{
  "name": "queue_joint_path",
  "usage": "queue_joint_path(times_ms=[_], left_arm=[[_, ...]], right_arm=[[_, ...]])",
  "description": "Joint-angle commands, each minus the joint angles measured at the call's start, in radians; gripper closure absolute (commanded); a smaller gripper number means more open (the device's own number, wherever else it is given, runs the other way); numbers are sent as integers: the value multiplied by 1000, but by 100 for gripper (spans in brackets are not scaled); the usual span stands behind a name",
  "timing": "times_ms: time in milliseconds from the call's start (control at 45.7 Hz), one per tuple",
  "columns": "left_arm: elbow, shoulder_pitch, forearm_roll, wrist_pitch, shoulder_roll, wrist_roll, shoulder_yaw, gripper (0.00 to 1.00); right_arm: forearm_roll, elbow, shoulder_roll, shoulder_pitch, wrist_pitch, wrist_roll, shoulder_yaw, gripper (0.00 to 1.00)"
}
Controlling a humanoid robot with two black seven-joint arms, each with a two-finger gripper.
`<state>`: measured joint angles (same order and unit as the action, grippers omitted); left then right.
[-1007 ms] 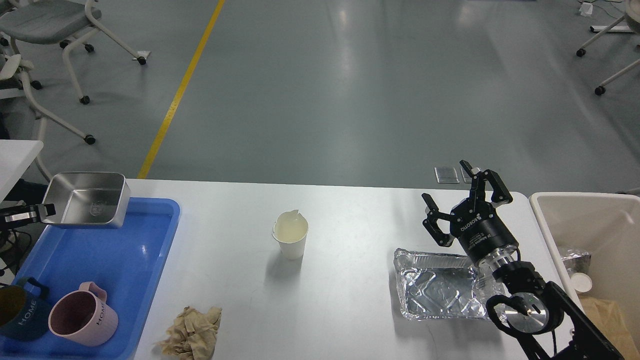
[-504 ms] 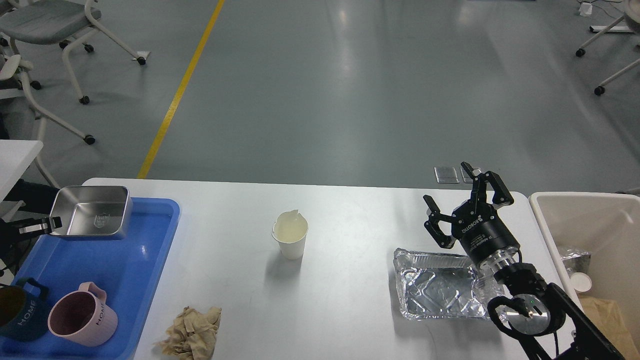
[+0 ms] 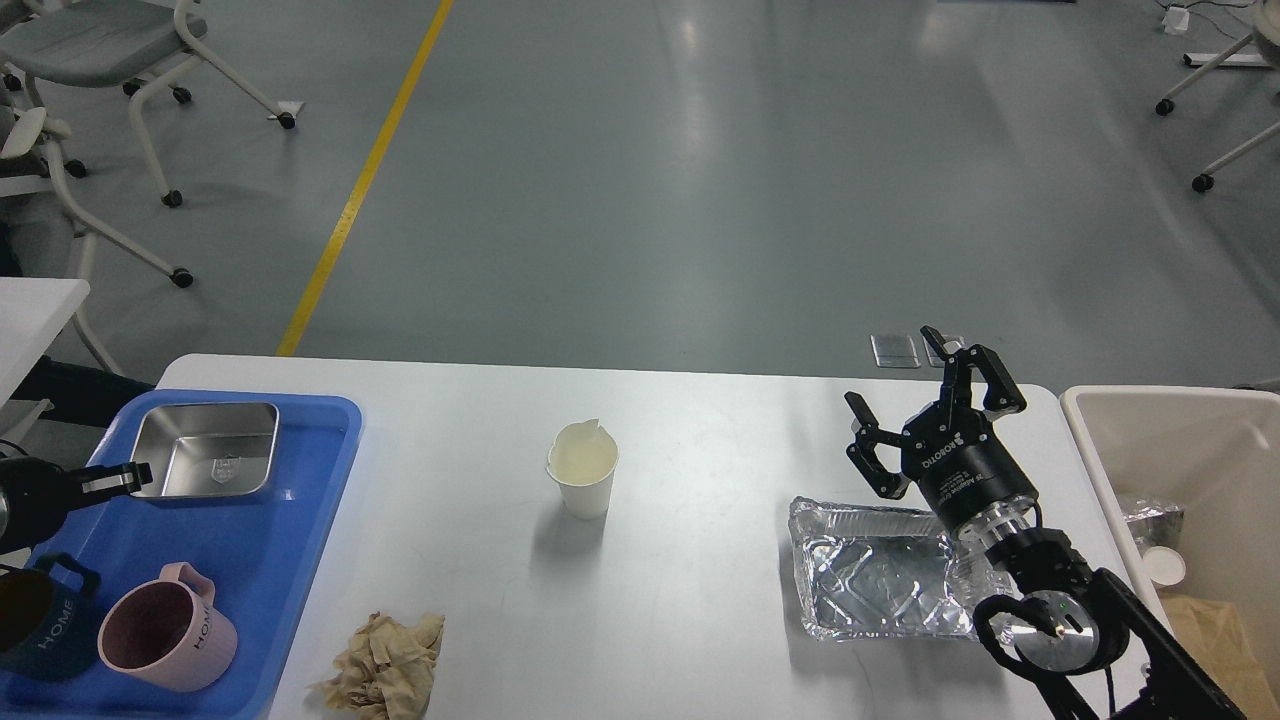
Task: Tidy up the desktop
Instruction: 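Lift the steel tray and carry it onto the blue tray, then lower the steel tray onto the blue tray and release it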
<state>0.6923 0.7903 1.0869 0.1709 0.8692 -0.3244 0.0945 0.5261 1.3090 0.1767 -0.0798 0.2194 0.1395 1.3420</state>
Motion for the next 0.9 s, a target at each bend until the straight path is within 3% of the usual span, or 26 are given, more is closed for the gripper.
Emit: queue_joint_path(times_ms=[0,745,832,876], left_arm=[[-48,-19,-1,-13,-44,2,1,96],[-157,-56,-1,-21,-139,2,5,94],[-157,-56,-1,-21,-147,4,5,88],[-157,-56,-1,-21,-150,4,5,77]], right_arm=[[0,-2,3,3,2,0,0,0],[0,-2,1,5,2,0,0,0],[0,-2,1,5,2,0,0,0],[0,-2,1,5,2,0,0,0]])
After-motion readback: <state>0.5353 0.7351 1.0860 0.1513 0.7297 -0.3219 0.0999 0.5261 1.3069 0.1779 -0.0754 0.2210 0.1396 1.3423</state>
